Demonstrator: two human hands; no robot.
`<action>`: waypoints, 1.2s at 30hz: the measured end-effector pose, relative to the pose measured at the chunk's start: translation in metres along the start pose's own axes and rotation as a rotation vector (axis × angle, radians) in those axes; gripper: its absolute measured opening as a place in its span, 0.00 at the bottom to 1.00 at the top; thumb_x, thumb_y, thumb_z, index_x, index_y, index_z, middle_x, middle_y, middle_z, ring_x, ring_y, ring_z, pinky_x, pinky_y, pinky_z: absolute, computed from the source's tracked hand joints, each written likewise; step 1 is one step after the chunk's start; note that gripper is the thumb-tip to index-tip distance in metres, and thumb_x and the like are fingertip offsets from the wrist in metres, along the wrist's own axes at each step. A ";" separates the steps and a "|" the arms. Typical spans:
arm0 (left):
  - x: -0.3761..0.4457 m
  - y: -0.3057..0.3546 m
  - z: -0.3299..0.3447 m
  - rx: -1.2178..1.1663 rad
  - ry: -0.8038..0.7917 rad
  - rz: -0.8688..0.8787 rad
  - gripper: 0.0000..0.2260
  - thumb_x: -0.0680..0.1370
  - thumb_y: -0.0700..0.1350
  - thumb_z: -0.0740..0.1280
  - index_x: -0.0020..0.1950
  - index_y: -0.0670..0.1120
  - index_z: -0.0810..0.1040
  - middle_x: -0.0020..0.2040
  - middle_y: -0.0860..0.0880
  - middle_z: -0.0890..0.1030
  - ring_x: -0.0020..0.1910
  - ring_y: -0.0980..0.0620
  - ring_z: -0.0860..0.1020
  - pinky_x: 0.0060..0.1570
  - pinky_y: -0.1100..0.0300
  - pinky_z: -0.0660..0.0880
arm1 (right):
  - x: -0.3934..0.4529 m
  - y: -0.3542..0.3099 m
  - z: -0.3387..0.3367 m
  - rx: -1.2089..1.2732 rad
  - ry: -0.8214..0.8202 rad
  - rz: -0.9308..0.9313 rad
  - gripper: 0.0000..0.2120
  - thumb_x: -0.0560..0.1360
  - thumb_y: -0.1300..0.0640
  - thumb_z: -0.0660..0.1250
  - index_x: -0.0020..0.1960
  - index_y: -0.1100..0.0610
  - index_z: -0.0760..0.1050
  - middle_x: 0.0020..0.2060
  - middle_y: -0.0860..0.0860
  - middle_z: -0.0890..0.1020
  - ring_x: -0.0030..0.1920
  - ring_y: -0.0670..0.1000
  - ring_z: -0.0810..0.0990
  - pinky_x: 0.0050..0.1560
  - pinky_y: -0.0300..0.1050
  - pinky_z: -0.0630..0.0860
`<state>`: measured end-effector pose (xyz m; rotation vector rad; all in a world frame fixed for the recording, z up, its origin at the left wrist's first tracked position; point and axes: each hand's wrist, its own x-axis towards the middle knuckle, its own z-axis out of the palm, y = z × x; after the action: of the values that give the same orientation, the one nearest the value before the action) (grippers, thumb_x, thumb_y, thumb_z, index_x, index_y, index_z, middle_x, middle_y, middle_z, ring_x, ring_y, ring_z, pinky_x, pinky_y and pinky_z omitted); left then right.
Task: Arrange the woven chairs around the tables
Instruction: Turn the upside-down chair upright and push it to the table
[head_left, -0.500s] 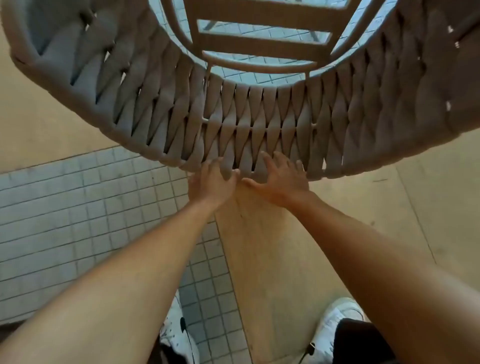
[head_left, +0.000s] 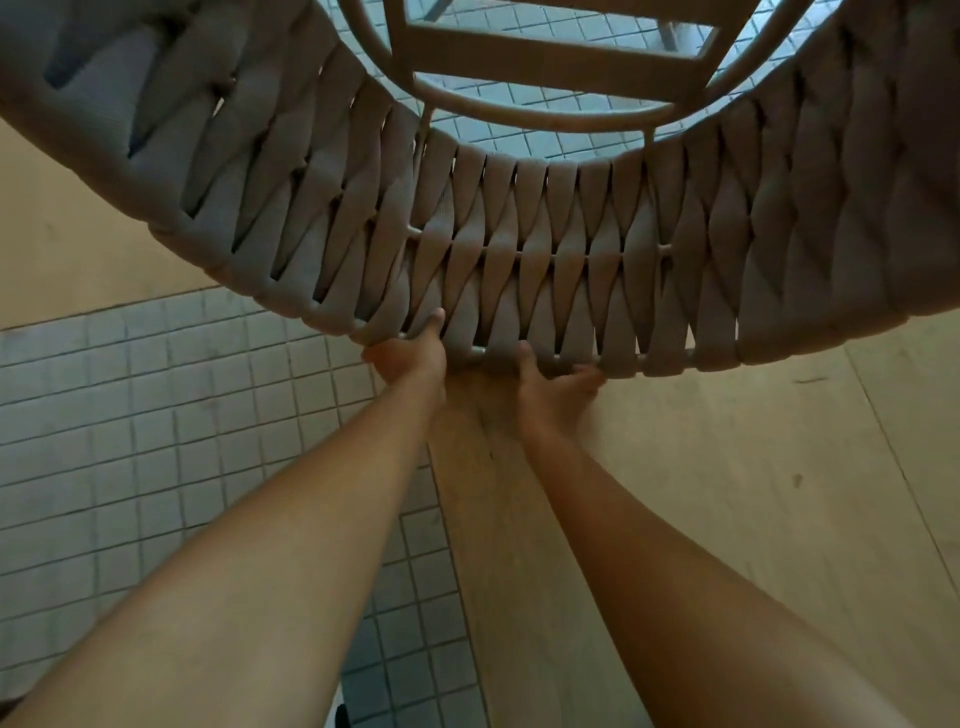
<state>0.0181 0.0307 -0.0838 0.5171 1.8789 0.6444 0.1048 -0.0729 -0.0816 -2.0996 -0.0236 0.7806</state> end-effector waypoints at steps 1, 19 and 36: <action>0.002 0.000 0.002 -0.062 -0.003 -0.008 0.44 0.68 0.56 0.80 0.74 0.43 0.58 0.69 0.43 0.75 0.67 0.43 0.75 0.66 0.51 0.70 | 0.004 -0.003 0.004 0.131 0.034 0.069 0.42 0.70 0.42 0.78 0.72 0.56 0.59 0.67 0.56 0.72 0.63 0.55 0.75 0.49 0.37 0.72; -0.036 0.004 -0.014 -0.100 0.060 0.050 0.46 0.63 0.57 0.83 0.72 0.44 0.63 0.65 0.44 0.78 0.63 0.44 0.78 0.59 0.55 0.73 | 0.014 -0.042 -0.006 0.422 0.181 0.433 0.59 0.55 0.41 0.86 0.75 0.59 0.58 0.67 0.60 0.73 0.66 0.63 0.75 0.66 0.56 0.73; -0.254 0.073 -0.134 0.482 0.048 0.804 0.33 0.73 0.58 0.75 0.66 0.46 0.60 0.63 0.41 0.67 0.59 0.46 0.67 0.58 0.48 0.72 | -0.122 -0.201 -0.146 0.383 0.212 0.333 0.47 0.60 0.49 0.87 0.66 0.53 0.58 0.60 0.55 0.79 0.59 0.58 0.81 0.53 0.43 0.73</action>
<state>-0.0081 -0.0964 0.1825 1.6261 1.8393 0.7027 0.1374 -0.0897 0.1928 -1.8249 0.5605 0.6863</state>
